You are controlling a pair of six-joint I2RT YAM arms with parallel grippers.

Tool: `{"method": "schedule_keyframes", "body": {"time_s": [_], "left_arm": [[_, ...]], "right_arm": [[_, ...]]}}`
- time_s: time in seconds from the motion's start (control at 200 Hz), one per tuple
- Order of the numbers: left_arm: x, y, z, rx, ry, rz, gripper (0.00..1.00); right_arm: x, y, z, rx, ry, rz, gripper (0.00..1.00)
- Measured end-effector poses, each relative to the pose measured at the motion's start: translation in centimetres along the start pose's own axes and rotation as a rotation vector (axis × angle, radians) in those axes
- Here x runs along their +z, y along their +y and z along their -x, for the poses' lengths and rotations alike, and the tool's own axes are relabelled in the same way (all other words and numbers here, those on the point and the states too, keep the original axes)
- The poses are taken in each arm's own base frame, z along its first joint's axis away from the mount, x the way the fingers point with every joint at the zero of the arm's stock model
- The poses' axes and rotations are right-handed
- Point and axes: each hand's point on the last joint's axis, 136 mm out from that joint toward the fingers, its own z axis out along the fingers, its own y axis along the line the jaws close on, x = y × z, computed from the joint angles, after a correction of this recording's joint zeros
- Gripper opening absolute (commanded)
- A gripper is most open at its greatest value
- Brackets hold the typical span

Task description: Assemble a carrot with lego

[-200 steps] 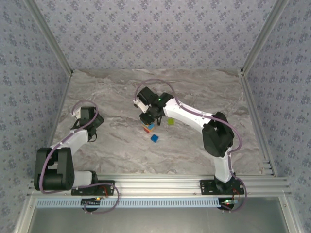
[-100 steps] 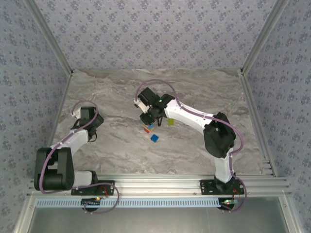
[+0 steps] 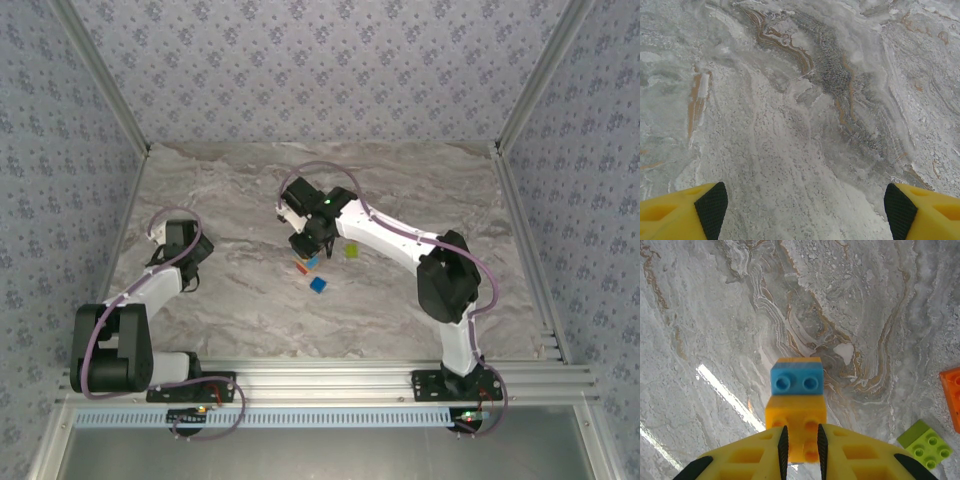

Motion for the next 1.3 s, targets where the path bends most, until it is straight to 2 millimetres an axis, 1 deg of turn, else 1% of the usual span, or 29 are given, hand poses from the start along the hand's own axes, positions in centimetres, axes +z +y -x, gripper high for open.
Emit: {"method": "schedule_keyframes", "body": {"time_s": [0.235, 0.725, 0.864, 0.999, 1.299], "left_arm": [[0.0, 0.0, 0.0, 0.0, 0.0, 0.0, 0.84], [0.0, 0.0, 0.0, 0.0, 0.0, 0.0, 0.84], [0.0, 0.01, 0.0, 0.0, 0.0, 0.0, 0.84], [0.0, 0.0, 0.0, 0.0, 0.0, 0.0, 0.84], [0.0, 0.01, 0.0, 0.0, 0.0, 0.0, 0.84]], "right_arm": [[-0.44, 0.01, 0.43, 0.0, -0.011, 0.0, 0.27], [-0.48, 0.08, 0.19, 0.0, 0.0, 0.004, 0.28], [-0.28, 0.13, 0.1, -0.001, 0.005, 0.004, 0.27], [0.41, 0.05, -0.37, 0.0, 0.025, 0.001, 0.28], [0.52, 0.11, -0.43, -0.002, 0.026, 0.0, 0.27]]}}
